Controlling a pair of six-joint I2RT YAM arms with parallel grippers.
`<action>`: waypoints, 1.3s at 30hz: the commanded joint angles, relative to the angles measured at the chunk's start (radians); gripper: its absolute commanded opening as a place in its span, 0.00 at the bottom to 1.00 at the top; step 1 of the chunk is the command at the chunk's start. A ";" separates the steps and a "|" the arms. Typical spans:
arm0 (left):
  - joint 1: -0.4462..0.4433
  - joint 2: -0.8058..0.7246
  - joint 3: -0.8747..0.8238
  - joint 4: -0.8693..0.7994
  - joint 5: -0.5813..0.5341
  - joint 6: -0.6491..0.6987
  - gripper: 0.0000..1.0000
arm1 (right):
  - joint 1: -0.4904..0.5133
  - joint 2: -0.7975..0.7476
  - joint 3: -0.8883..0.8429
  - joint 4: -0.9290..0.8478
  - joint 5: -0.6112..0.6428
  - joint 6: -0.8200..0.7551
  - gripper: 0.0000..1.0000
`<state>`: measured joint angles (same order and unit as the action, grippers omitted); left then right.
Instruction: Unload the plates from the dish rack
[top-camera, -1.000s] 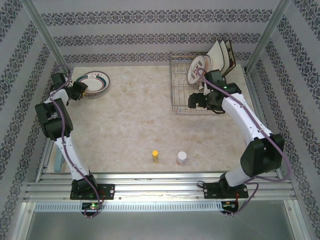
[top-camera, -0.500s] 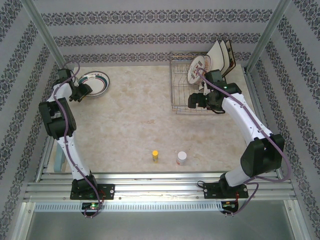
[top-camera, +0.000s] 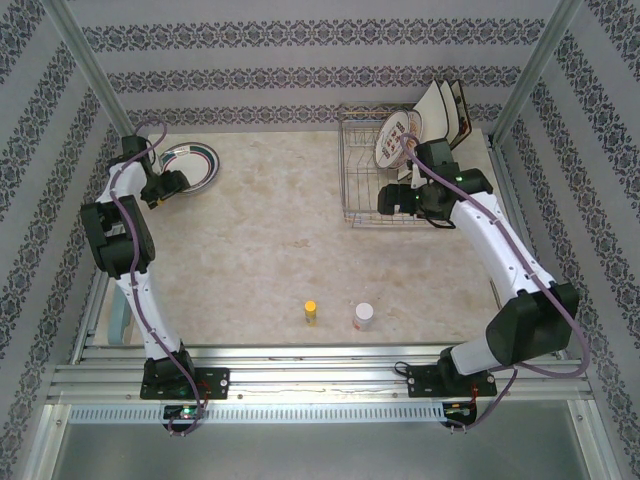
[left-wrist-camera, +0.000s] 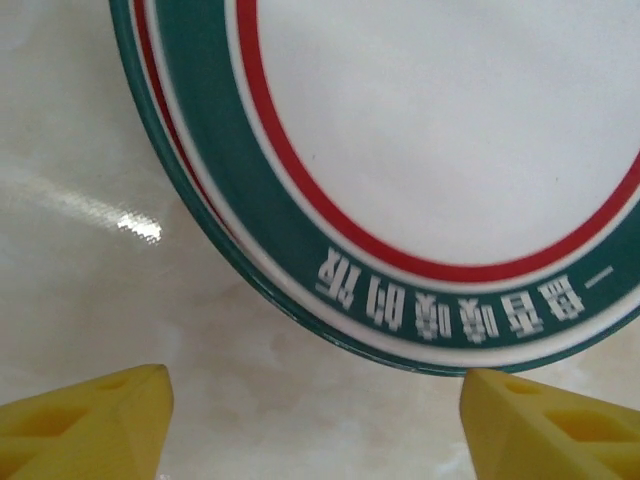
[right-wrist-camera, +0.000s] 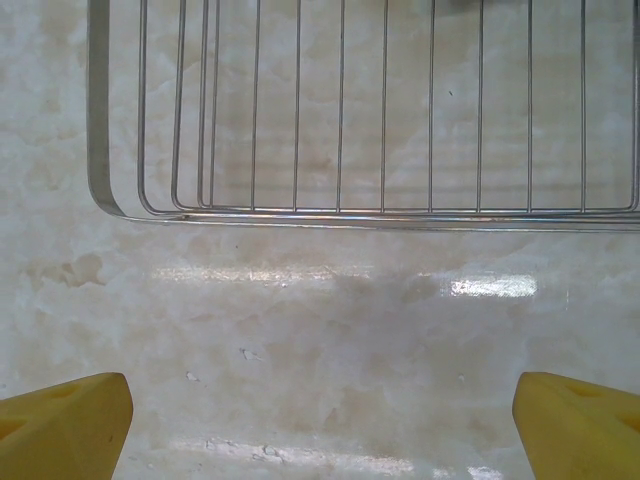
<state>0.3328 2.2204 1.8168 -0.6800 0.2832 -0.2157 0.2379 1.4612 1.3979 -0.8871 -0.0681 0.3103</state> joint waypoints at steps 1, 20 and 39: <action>-0.035 -0.084 0.004 -0.086 -0.050 0.067 0.86 | 0.000 -0.028 0.000 -0.023 -0.003 -0.004 0.98; -0.366 -0.712 -0.276 -0.339 -0.144 0.135 1.00 | -0.014 0.270 0.500 -0.125 0.138 -0.124 0.98; -0.422 -0.618 -0.242 -0.358 -0.159 0.127 1.00 | -0.084 0.775 1.078 -0.206 0.104 -0.186 0.98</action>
<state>-0.0795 1.5887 1.5448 -1.0180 0.1261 -0.0841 0.1730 2.2097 2.4336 -1.0725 0.0437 0.1452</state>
